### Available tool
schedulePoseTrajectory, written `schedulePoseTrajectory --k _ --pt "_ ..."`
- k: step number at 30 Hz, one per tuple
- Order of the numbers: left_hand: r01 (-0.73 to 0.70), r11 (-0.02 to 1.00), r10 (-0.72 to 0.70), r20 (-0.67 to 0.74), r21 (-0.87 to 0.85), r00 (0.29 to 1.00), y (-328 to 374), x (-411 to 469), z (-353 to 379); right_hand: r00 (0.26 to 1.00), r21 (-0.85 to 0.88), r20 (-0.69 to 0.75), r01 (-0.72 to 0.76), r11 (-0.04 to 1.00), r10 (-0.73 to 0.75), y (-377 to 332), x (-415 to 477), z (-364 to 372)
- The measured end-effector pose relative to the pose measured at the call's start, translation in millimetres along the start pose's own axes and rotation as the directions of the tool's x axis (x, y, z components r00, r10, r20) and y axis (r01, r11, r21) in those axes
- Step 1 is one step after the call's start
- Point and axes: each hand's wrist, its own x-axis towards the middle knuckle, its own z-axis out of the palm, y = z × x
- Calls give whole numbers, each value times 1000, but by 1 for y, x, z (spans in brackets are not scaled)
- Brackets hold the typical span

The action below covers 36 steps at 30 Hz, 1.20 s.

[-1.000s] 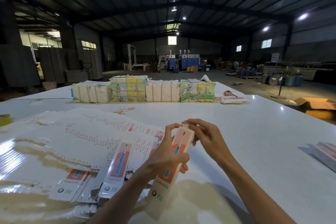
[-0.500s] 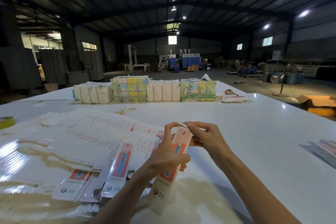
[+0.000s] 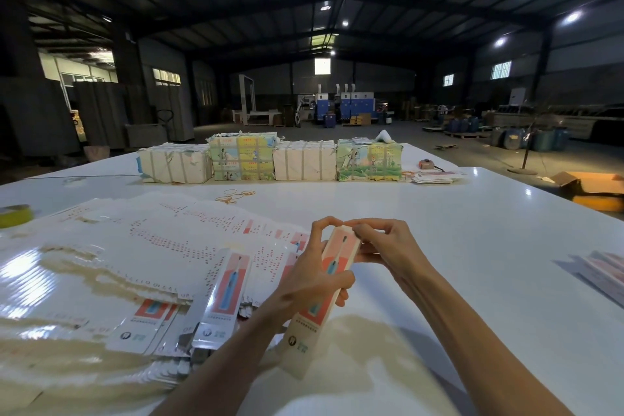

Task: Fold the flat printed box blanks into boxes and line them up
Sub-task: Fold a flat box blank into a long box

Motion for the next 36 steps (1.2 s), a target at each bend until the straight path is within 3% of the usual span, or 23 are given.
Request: schedulePoseTrajectory --k 5,9,12,19,24,29,33,36 --pt "28 1000 -29 -138 -8 990 -10 7 4 995 -35 90 47 998 -44 5 -2 5" --pt "38 997 -53 -209 -73 977 -14 11 4 992 -135 3 125 983 -126 13 -4 17" --pt "44 997 -56 -198 -68 979 -17 10 5 984 -124 -17 174 977 -177 15 -4 20" --pt "110 983 -132 -148 -146 980 -18 8 10 993 -45 -24 114 992 -115 24 -1 14" --pt "101 992 -114 -177 -78 978 -19 8 14 990 -74 -89 104 992 -110 30 3 17" --pt "219 945 -267 -183 -244 946 -21 12 19 998 -217 -59 21 976 -35 44 3 26" --pt "203 787 -403 -236 -583 884 -22 14 7 999 -474 -34 -3 881 -15 38 1 25" --pt "174 746 -445 -287 -642 848 -18 16 3 989 -604 144 57 795 39 25 -9 35"
